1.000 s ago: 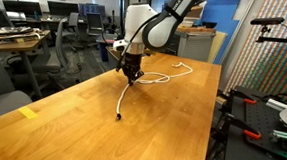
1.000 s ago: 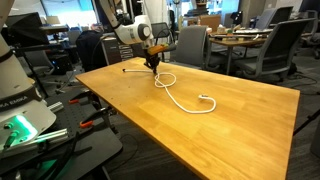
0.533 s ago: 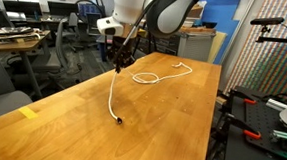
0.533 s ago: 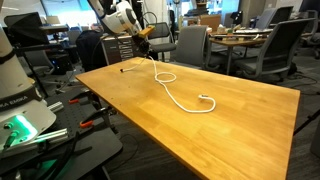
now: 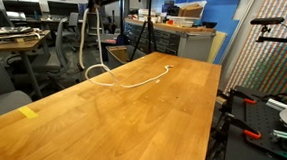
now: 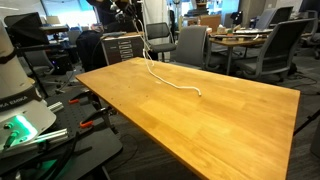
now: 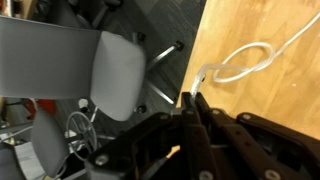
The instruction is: Tie a knot with the white rope
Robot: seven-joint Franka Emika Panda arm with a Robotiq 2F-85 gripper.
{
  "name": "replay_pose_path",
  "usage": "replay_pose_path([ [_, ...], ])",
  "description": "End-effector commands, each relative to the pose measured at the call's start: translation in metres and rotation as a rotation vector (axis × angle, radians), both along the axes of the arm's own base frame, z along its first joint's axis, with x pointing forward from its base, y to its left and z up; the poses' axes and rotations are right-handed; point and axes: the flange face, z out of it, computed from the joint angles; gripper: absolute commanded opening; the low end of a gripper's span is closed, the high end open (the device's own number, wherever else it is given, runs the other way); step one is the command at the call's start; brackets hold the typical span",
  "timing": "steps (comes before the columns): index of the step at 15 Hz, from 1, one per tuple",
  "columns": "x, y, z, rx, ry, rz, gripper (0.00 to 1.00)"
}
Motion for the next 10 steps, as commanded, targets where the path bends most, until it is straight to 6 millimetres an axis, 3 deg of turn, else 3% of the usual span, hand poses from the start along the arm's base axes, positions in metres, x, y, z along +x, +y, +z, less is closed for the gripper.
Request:
replay_pose_path([
  [1,-0.036,-0.014,0.087,0.139,-0.102,-0.106,0.05],
  [5,-0.083,-0.028,0.170,0.311,-0.197,-0.227,0.05],
  [7,-0.105,-0.033,0.203,0.392,-0.247,-0.286,0.05],
  [9,-0.119,-0.039,0.224,0.463,-0.313,-0.338,0.05],
  [10,-0.119,-0.042,0.225,0.453,-0.393,-0.283,0.05],
])
